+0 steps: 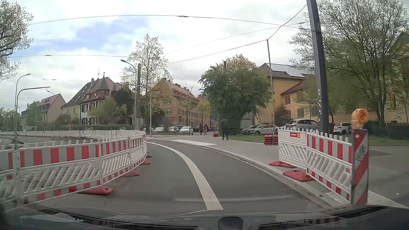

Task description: Follow the waypoints while adhering to traffic rules and regulations

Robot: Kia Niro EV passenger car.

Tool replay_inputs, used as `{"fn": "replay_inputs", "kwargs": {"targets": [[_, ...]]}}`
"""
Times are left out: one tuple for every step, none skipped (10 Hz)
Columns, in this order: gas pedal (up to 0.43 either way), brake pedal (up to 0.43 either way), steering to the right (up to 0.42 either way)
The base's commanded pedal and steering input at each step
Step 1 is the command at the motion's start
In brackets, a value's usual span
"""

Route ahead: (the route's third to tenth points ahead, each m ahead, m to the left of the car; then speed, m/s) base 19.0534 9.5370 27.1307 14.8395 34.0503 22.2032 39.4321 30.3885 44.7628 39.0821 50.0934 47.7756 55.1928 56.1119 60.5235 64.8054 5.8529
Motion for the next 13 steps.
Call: {"fn": "replay_inputs", "kwargs": {"targets": [[0.118, 0.000, -0.004], [0.118, 0.000, -0.009], [0.118, 0.000, -0.013], [0.118, 0.000, -0.021], [0.118, 0.000, -0.029], [0.118, 0.000, -0.038], [0.118, 0.000, -0.046], [0.118, 0.000, -0.058], [0.118, 0.000, -0.070], [0.118, 0.000, -0.081], [0.118, 0.000, -0.089], [0.118, 0.000, -0.100], [0.118, 0.000, -0.107]]}}
